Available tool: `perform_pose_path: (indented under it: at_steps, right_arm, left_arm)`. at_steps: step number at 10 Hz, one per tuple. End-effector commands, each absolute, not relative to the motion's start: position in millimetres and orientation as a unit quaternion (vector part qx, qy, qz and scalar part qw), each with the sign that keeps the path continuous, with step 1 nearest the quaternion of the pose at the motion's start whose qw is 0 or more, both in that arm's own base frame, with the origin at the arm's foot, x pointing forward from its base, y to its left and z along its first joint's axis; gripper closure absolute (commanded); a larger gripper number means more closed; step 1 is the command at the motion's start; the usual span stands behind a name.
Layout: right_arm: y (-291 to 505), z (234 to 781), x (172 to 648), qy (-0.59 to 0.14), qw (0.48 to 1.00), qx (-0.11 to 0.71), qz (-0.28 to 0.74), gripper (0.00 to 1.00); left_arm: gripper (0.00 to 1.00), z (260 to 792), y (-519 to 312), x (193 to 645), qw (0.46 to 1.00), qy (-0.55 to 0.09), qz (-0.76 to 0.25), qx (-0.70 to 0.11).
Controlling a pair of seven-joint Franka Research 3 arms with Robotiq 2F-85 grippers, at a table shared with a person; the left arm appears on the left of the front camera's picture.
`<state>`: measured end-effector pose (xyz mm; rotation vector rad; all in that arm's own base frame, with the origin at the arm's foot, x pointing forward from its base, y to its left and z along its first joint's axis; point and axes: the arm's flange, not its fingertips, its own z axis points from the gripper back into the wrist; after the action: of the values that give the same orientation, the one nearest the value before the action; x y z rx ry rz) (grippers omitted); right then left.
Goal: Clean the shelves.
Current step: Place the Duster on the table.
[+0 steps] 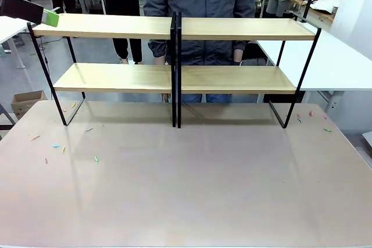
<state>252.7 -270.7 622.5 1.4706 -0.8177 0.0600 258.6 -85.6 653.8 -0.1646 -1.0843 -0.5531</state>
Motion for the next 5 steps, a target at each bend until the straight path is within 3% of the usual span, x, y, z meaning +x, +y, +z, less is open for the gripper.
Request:
perform_pose_path:
  at_steps: [1,5]
  right_arm:
    - [-270.1,627.3,249.8,-0.356,0.668,0.653,0.026,0.88]
    - [-270.1,627.3,249.8,-0.356,0.668,0.653,0.026,0.88]
  left_arm:
    - [0.00,653.0,-84.9,259.4,0.817,-0.509,-0.259,-0.079]
    - [0.00,653.0,-84.9,259.4,0.817,-0.509,-0.259,-0.079]
